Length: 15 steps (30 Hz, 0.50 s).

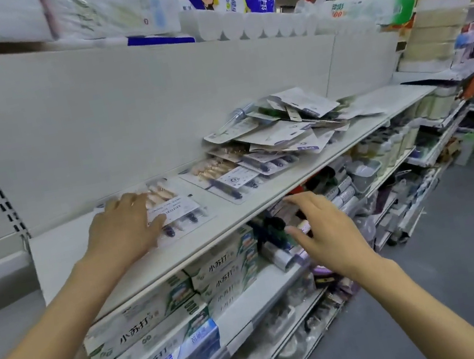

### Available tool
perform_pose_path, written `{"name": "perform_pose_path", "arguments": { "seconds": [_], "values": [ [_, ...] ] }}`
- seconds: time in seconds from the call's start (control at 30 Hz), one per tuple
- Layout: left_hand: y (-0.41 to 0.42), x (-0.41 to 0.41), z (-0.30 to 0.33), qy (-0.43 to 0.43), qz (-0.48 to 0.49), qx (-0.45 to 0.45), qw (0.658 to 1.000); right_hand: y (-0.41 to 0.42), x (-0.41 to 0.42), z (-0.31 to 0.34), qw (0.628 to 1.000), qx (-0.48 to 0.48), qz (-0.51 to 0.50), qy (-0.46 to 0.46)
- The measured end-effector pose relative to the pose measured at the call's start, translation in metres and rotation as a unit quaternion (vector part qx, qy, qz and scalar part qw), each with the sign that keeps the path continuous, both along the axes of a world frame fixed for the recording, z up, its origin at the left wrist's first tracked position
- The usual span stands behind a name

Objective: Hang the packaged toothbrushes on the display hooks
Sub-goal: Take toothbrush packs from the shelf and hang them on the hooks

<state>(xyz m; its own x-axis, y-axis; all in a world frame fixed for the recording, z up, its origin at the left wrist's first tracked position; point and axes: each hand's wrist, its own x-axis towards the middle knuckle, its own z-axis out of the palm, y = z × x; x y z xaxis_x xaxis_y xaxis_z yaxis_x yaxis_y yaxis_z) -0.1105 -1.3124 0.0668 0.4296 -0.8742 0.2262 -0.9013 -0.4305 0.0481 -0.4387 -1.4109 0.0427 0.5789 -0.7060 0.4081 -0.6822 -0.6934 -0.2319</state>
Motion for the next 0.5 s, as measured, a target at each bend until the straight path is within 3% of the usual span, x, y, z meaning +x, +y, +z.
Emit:
{"name": "perform_pose_path", "arguments": {
  "seconds": [0.37, 0.5],
  "values": [
    [-0.013, 0.009, -0.011, 0.052, 0.131, 0.091, 0.986, -0.149, 0.063, 0.042, 0.997, -0.045, 0.047, -0.037],
    [-0.014, 0.002, -0.014, 0.076, 0.166, 0.088, 0.979, -0.17, 0.098, 0.04, 0.989, -0.035, 0.146, -0.015]
  ]
}}
